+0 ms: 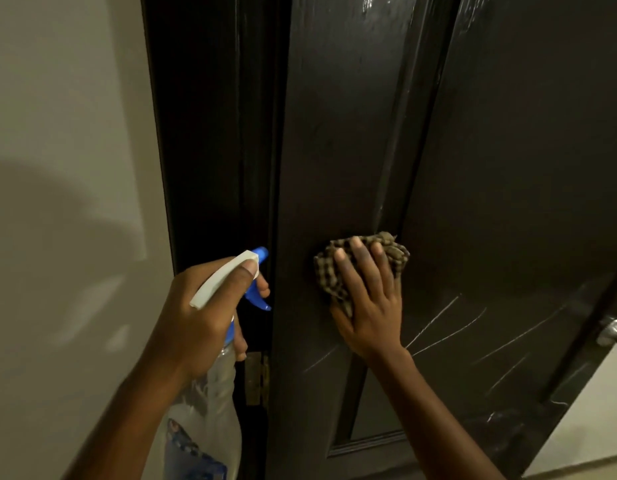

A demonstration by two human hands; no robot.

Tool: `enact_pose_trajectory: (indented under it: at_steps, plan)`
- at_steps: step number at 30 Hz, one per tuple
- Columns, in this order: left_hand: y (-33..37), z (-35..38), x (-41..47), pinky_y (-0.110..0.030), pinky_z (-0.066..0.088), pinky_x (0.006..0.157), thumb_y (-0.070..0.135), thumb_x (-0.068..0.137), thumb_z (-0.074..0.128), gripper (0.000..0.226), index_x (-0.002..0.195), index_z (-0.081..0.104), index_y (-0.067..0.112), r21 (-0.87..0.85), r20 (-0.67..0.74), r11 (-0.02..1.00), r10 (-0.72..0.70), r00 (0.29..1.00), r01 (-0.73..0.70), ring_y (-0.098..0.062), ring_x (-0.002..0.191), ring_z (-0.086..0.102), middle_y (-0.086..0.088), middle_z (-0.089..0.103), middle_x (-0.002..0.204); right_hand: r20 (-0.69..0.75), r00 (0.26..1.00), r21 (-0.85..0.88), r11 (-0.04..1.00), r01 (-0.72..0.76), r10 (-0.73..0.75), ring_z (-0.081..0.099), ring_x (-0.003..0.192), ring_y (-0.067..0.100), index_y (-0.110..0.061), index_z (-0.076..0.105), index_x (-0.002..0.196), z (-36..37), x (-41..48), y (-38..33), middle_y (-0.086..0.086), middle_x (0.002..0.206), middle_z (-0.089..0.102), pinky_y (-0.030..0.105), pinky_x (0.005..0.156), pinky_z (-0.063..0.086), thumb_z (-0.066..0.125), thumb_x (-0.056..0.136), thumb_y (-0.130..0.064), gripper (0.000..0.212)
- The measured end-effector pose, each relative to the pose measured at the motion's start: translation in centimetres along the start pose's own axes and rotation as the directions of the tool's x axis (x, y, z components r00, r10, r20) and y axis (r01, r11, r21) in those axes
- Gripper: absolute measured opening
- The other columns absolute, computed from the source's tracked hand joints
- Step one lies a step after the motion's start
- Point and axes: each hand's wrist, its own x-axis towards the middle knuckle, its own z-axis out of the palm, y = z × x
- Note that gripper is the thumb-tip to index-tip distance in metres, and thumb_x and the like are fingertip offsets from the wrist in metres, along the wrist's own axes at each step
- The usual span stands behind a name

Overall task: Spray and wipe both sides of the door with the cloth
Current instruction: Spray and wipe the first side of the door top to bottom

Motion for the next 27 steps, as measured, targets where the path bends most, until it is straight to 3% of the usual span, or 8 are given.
enact_pose_trajectory:
  at_steps: [2,4,7,10,16,20,23,27]
  plan:
    - [0.3,1.0,0.1,-0.039,0.051,0.040,0.043,0.092,0.045,0.040,0.085,0.069,0.012,-0.014,0.028,1.000,0.002,1.000,-0.002,-0.033,0.035,0.056,-0.003,0.073,0.089,-0.059,0.997,0.048,0.997,-0.053,0.056,0.008,0.157,0.018,-0.036,0.013,0.161,-0.7,-0.6,1.4,-0.005,0.168,0.016,0.057,0.117,0.028,0.043,0.101,-0.038,0.068]
    - [0.7,2.2,0.3,-0.035,0.050,0.039,0.044,0.093,0.046,0.038,0.085,0.069,0.016,-0.021,0.059,1.000,0.013,0.998,-0.012,-0.029,0.035,0.057,-0.001,0.073,0.087,-0.187,0.961,0.123,0.976,-0.181,0.202,0.008,0.156,0.020,-0.032,0.020,0.160,-1.7,0.3,2.3,0.007,0.162,0.027,0.052,0.123,0.018,0.049,0.094,-0.026,0.073]
    - [1.6,4.2,0.7,-0.033,0.051,0.039,0.051,0.097,0.048,0.041,0.082,0.069,0.019,-0.033,0.096,0.999,0.019,0.995,-0.016,-0.026,0.036,0.057,0.001,0.072,0.080,-0.327,0.847,0.290,0.898,-0.332,0.419,0.009,0.155,0.023,-0.008,0.031,0.155,-3.3,2.9,3.6,0.015,0.161,0.028,0.045,0.126,0.008,0.045,0.092,-0.017,0.065]
    - [2.5,6.2,1.6,-0.033,0.051,0.039,0.051,0.095,0.048,0.038,0.077,0.068,0.024,-0.054,0.158,0.999,0.010,0.987,-0.001,-0.026,0.037,0.059,0.000,0.072,0.084,-0.351,0.793,0.382,0.849,-0.365,0.499,0.009,0.155,0.021,0.002,0.032,0.152,-4.3,4.5,4.0,0.013,0.162,0.026,0.045,0.127,0.006,0.041,0.090,-0.015,0.065]
    - [3.0,8.5,3.1,-0.029,0.049,0.041,0.057,0.093,0.047,0.046,0.077,0.064,0.017,-0.066,0.186,0.995,-0.055,0.981,0.069,-0.020,0.037,0.058,-0.006,0.069,0.080,-0.310,0.857,0.396,0.875,-0.278,0.412,0.010,0.154,0.024,0.000,0.030,0.152,-4.2,8.1,3.9,0.015,0.162,0.026,0.045,0.127,0.006,0.041,0.090,-0.017,0.066]
    - [2.9,7.4,2.6,-0.027,0.048,0.040,0.061,0.080,0.043,0.045,0.080,0.064,0.021,-0.022,0.119,0.999,-0.047,0.992,0.050,-0.017,0.037,0.058,-0.004,0.069,0.081,-0.273,0.906,0.177,0.942,-0.284,0.324,0.011,0.154,0.027,-0.006,0.036,0.153,-3.3,9.6,3.3,0.016,0.163,0.029,0.048,0.125,0.011,0.045,0.092,-0.027,0.066]
    - [2.9,6.3,2.5,-0.028,0.047,0.039,0.059,0.080,0.044,0.046,0.079,0.065,0.017,-0.036,0.108,0.999,-0.024,0.994,0.028,-0.022,0.035,0.056,-0.003,0.071,0.081,-0.244,0.930,0.089,0.961,-0.262,0.276,0.015,0.154,0.033,-0.006,0.041,0.152,-2.7,7.8,2.6,0.016,0.161,0.032,0.059,0.121,0.019,0.045,0.094,-0.031,0.062]
    - [2.6,5.7,3.0,-0.030,0.050,0.040,0.058,0.088,0.043,0.047,0.079,0.065,0.017,-0.025,0.132,1.000,-0.004,0.991,0.008,-0.023,0.036,0.058,-0.002,0.071,0.082,-0.147,0.943,0.070,0.954,-0.291,0.298,0.009,0.156,0.028,-0.012,0.035,0.154,-1.0,0.3,1.7,0.009,0.164,0.027,0.059,0.121,0.019,0.046,0.091,-0.028,0.065]
